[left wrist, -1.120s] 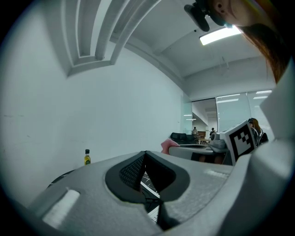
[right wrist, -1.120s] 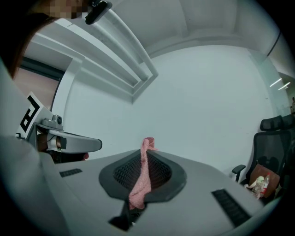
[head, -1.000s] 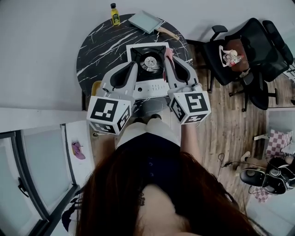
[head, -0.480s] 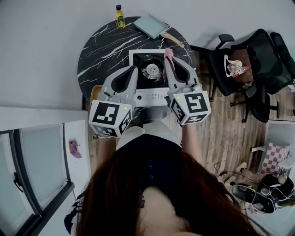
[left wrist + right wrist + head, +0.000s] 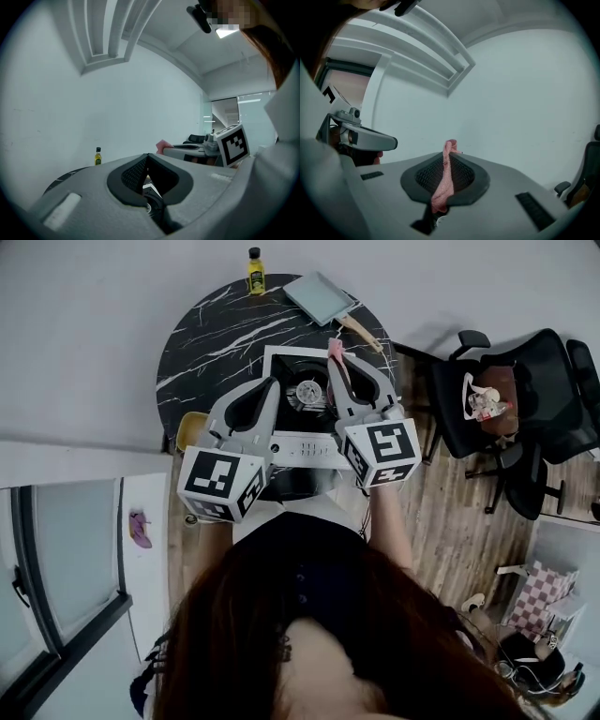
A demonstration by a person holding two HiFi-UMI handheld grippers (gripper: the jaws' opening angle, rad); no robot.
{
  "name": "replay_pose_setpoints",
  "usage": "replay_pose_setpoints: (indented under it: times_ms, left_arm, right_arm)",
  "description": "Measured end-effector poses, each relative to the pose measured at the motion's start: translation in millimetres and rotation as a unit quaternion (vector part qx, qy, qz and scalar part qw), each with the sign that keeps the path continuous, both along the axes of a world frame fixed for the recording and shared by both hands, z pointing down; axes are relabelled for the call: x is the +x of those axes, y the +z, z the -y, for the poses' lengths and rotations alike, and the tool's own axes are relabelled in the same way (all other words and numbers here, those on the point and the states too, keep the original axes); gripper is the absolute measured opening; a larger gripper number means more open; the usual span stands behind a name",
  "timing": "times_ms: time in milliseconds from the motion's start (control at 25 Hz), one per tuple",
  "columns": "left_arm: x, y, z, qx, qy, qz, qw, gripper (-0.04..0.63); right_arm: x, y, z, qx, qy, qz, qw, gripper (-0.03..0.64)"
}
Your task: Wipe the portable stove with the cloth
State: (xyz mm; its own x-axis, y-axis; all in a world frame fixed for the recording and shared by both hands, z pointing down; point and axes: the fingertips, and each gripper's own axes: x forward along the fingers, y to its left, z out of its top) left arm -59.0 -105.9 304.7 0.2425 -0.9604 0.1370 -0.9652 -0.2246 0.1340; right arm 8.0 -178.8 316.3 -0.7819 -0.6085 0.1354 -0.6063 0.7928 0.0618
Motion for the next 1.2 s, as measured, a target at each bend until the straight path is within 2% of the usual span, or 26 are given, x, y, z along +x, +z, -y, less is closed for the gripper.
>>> replay_pose_setpoints:
  times_ms: [520,1200]
  left_arm:
    - [-11,10,15,-0.017,-0.038,0.008,0.9991,0.012]
    - [-27,27,33,-0.035,-0.082,-0.007,0.996,0.012]
  right_arm:
    - [-24,27,42,0.03,-0.089,-0.076,0.993,0.028]
    - [-58,73,84,0.059,-0.191,-0.167,0.965,0.028]
